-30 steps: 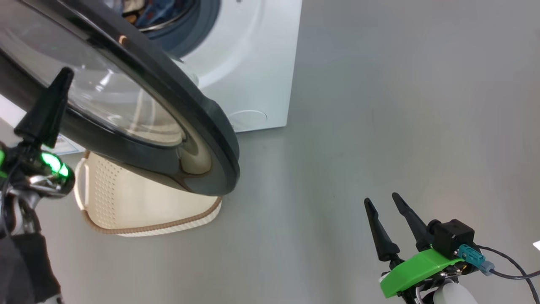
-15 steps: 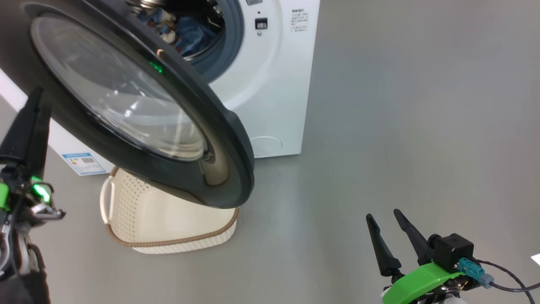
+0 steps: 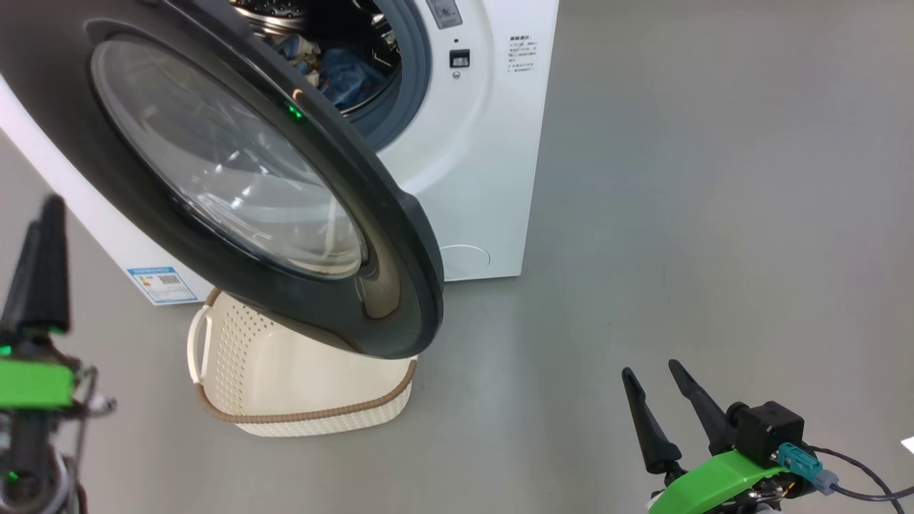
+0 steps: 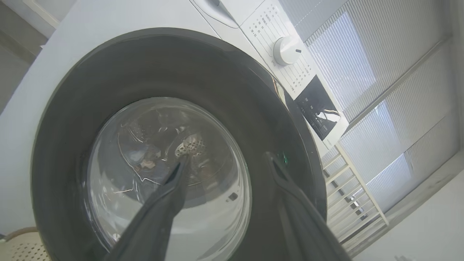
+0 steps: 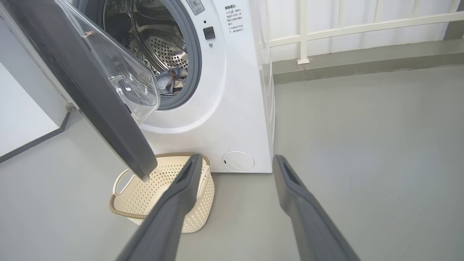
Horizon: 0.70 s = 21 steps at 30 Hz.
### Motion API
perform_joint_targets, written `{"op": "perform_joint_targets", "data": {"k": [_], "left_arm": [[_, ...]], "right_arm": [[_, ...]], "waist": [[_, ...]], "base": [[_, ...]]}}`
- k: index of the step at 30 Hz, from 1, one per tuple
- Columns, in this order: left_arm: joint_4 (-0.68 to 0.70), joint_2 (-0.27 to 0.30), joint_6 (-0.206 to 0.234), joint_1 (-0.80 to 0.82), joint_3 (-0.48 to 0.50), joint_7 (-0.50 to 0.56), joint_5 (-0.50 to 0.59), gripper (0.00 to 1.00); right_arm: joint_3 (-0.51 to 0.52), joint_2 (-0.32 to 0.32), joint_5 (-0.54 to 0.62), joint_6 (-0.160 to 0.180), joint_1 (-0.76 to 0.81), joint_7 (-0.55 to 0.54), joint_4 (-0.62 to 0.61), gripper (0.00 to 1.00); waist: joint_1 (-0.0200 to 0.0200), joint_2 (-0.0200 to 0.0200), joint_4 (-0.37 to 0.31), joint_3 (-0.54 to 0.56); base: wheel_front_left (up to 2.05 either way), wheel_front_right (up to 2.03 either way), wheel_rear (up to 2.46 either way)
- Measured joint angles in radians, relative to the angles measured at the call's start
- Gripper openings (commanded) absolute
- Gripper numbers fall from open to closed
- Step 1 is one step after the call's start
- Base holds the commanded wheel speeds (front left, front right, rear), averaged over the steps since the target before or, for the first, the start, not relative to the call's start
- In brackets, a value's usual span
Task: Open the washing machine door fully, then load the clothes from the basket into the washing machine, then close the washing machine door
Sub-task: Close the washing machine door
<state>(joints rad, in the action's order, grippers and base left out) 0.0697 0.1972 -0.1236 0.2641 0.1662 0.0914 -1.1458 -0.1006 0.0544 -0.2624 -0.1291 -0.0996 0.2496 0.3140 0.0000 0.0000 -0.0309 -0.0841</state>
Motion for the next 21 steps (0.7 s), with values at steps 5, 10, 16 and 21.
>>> {"op": "perform_joint_targets", "data": {"k": [5,10,16,21], "left_arm": [[-0.018,0.082,0.0,-0.078,-0.116,-0.164,0.119,1.0],[-0.079,0.149,0.0,-0.124,-0.188,-0.287,0.257,1.0],[-0.12,0.166,0.0,-0.163,-0.219,-0.335,0.438,1.0],[-0.142,0.158,0.007,-0.192,-0.235,-0.34,0.541,1.0]], "right_arm": [[0.0,0.001,0.0,0.0,0.018,0.0,-0.001,1.0],[-0.001,0.001,0.0,0.0,0.021,0.0,-0.002,1.0],[-0.001,0.001,0.0,0.0,0.023,0.0,-0.004,1.0],[-0.002,0.001,0.0,0.0,0.034,0.0,-0.005,1.0]], "waist": [[0.0,0.0,0.002,0.012],[0.0,0.0,0.003,0.024],[0.0,0.0,0.004,0.029],[0.0,0.0,0.004,0.027]], "base": [[0.0,0.0,0.0],[0.0,0.0,0.0],[0.0,0.0,0.0],[0.0,0.0,0.0]]}}
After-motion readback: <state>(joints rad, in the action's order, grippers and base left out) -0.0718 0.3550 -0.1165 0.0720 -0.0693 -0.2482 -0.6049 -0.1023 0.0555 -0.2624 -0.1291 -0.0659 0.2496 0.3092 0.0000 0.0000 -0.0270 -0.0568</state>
